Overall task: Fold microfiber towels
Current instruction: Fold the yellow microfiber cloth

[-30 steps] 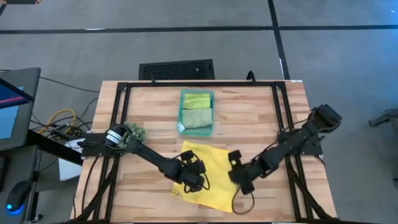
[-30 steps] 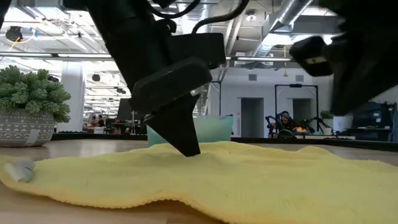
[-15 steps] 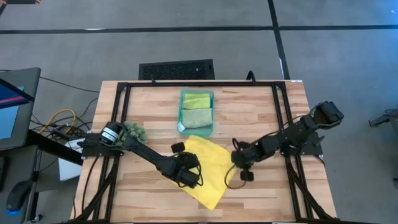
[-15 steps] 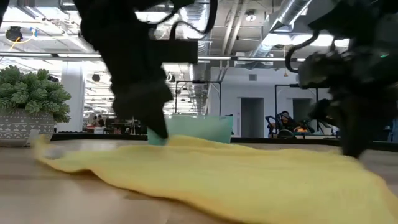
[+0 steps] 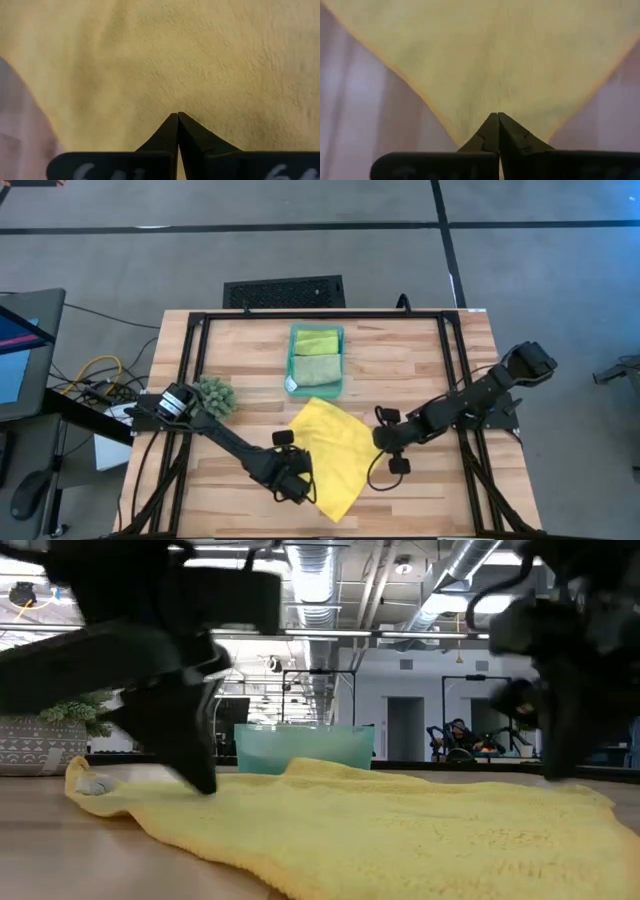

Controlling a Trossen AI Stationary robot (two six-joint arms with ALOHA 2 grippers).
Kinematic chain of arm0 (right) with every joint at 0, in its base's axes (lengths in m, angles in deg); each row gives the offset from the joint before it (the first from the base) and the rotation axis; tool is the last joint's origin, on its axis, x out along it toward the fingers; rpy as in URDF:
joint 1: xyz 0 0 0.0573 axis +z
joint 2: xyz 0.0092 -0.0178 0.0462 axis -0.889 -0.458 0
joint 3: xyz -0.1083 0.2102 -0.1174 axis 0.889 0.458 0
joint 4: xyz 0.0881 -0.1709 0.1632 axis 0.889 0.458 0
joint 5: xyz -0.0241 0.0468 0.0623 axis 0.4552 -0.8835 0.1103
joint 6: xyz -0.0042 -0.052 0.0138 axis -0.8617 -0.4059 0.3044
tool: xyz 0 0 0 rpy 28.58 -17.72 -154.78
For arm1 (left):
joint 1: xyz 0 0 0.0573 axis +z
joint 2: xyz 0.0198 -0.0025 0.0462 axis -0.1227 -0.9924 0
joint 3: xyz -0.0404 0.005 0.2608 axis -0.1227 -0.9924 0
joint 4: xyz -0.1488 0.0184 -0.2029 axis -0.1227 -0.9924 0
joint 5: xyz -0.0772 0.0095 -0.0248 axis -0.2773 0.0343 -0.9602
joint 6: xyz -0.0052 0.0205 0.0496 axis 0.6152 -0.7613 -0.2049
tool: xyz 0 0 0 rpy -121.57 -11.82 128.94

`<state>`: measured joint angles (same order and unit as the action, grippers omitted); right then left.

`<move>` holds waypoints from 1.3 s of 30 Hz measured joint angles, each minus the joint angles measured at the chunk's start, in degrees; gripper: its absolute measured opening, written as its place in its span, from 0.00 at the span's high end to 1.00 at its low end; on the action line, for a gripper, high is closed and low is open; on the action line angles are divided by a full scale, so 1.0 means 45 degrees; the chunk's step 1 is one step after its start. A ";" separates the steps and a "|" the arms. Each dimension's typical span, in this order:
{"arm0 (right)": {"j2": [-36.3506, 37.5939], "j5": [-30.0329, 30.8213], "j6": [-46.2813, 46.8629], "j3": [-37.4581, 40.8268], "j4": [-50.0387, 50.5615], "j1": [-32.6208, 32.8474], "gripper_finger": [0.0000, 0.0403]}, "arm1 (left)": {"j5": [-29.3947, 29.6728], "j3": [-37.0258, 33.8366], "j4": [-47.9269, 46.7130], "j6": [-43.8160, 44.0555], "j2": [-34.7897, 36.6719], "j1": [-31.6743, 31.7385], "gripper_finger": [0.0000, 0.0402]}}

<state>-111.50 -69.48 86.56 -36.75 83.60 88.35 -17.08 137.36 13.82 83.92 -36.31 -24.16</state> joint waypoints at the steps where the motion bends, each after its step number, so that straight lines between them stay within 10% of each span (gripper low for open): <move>1: -0.0168 -0.0148 0.0306 0.0000 0.0281 -0.0033 0.95 | -0.0101 -0.0223 0.0246 0.0003 0.0008 -0.0006 1.00; 8: -0.1334 -0.2621 0.2255 -0.0222 0.0065 0.0091 0.94 | 0.1397 -0.0946 -0.0194 -0.0139 0.0078 0.0127 1.00; 13: -0.1466 -0.3552 -0.0327 -0.1151 -0.0481 0.0737 0.95 | 0.2384 0.0129 -0.2523 0.0717 0.0272 0.0056 1.00; 22: -0.1173 0.1345 -0.1844 -0.1666 -0.0680 0.1013 0.94 | 0.2519 0.0293 -0.1130 0.0989 0.0243 -0.0215 1.00; 28: -0.1820 0.3375 -0.0463 -0.1686 -0.0922 -0.0606 0.95 | -0.0408 -0.1001 0.1903 -0.0651 0.0269 0.0069 1.00; 39: -0.3533 -0.3557 -0.1004 -0.1746 -0.2677 -0.0730 0.93 | -0.0151 -0.1162 -0.1738 0.0552 0.0828 -0.0391 1.00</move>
<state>-127.39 -85.49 82.04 -44.60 71.55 85.06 -17.76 132.13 5.99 86.40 -32.58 -25.93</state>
